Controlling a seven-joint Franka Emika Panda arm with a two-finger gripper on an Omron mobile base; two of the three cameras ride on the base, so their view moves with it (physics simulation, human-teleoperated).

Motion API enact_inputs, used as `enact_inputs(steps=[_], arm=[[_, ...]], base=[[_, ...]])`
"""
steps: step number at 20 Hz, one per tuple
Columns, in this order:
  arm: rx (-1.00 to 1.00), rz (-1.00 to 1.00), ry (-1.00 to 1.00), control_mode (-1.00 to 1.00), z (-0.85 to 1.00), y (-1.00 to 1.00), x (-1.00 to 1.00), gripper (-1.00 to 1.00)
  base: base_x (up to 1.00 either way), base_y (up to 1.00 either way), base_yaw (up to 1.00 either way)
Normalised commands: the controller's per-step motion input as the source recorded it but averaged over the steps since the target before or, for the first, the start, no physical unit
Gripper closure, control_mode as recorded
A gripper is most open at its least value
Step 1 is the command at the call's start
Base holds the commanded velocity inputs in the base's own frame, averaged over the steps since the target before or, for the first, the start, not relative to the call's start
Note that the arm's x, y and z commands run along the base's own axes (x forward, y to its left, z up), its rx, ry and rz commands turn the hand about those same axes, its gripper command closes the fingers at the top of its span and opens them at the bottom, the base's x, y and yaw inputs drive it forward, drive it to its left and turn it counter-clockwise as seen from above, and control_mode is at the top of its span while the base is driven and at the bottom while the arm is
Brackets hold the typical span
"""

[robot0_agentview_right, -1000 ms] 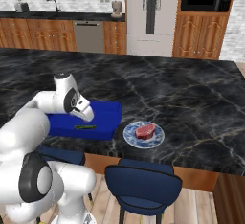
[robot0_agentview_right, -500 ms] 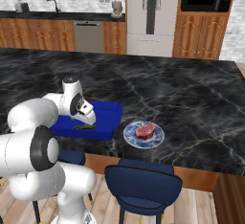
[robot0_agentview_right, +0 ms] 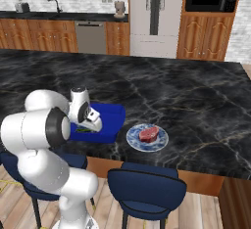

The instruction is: Create a steak meal by picking up the steak and asparagus from the tray and placing them on the plate. Leave the peach on the tray.

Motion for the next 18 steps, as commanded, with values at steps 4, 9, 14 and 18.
enact_inputs(steps=[4, 9, 14, 18], arm=[[0.00, 0.01, 0.00, -1.00, -0.36, 0.03, 0.40, -1.00], [0.00, 0.00, 0.00, -1.00, -0.33, 0.11, 0.39, -1.00], [0.00, 0.00, 0.00, -1.00, -0.39, 0.16, 0.32, -1.00], [0.00, 0.00, 0.00, -1.00, -0.47, 0.19, 0.24, -1.00]], base=[[0.00, 0.00, 0.00], [0.00, 0.00, 0.00], [0.00, 0.00, 0.00], [0.00, 0.00, 0.00]])
